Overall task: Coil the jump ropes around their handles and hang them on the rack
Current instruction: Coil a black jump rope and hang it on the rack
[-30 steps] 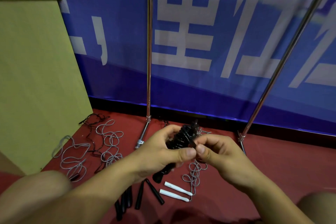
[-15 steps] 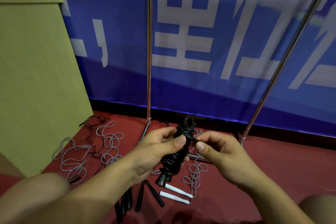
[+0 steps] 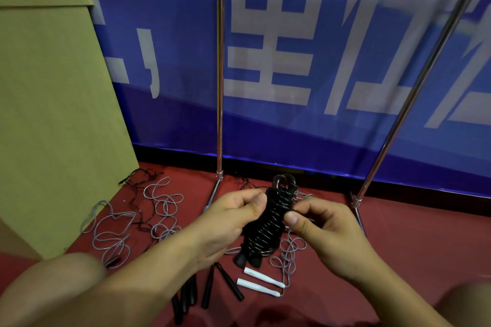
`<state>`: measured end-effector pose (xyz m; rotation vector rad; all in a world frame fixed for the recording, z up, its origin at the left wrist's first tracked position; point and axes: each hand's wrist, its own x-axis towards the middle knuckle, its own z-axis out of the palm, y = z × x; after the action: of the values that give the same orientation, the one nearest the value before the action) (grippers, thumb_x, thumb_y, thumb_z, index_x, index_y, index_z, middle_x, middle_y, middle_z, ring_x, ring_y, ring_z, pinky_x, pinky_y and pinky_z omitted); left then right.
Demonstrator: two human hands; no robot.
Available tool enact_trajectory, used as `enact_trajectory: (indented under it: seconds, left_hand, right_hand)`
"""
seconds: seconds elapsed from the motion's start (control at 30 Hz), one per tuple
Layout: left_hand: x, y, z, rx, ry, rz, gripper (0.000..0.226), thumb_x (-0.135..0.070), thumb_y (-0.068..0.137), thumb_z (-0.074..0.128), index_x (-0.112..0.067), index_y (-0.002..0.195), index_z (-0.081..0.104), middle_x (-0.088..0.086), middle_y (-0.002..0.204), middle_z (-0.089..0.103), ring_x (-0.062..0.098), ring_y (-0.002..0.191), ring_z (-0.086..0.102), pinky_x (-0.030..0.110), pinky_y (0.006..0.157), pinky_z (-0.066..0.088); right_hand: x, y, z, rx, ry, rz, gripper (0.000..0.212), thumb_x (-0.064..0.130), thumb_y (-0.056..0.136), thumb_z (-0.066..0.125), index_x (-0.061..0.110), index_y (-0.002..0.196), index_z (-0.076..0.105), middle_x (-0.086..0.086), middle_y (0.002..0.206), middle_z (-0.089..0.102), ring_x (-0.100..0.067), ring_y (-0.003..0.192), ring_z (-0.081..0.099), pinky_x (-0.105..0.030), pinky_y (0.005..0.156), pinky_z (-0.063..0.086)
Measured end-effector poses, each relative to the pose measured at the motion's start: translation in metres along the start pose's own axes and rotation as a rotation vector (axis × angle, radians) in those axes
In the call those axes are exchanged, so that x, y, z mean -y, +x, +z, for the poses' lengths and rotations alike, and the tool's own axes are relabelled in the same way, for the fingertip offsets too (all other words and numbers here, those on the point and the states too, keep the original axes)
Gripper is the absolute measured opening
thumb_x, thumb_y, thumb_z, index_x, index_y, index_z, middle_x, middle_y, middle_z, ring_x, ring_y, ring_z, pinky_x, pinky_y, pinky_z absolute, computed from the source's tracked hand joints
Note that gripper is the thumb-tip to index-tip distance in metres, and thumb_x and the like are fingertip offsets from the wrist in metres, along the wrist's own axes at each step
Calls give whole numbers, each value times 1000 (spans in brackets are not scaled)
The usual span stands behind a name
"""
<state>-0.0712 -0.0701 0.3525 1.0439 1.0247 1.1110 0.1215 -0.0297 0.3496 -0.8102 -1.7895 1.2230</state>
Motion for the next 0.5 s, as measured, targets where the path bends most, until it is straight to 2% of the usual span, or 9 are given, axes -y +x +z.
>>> enact_trajectory:
  seconds: [0.07,0.13,0.23,0.33,0.43,0.5]
  left_hand:
    - [1,1,-1,-31,12,33,37,-33,95,59,-5,118,69,13,111,74,21,103,67,32,95,50]
    - [3,1,0,-43,36,44,37,-30,96,55,-3,117,69,16,115,72,24,108,68,31,98,51]
    - [6,-1,3,-14,101,7,42,-40,100,45,-13,117,72,11,120,72,27,118,65,42,108,47]
    - [8,-3,7,19,90,-35,48,-65,89,47,-32,111,75,-3,120,72,13,117,65,37,106,45]
    - [16,-4,8,24,89,-47,62,-73,84,51,-28,123,67,3,129,68,18,126,59,46,112,41]
    - [18,-3,11,-28,121,-43,67,-76,81,53,-24,123,63,11,130,65,18,121,61,49,112,41]
  right_hand:
    - [1,-1,1,-51,-3,-23,45,63,73,75,18,75,72,-21,74,65,-25,68,59,-55,67,50]
    - [2,-2,1,-86,-86,-60,39,61,76,72,22,75,73,-10,73,66,-27,69,63,-52,68,50]
    - [0,-5,2,-129,-336,-153,29,56,81,67,28,73,71,8,73,64,-15,69,62,-31,62,49]
    - [-4,-7,7,-172,-472,-215,23,50,83,67,30,72,66,14,71,60,-8,69,60,-15,61,42]
    - [-5,-9,10,-108,-585,-246,25,51,89,61,30,76,62,16,75,56,-5,73,56,-14,64,38]
    - [-3,-11,14,-6,-588,-266,27,50,97,49,30,83,59,18,80,54,-6,79,54,-16,70,39]
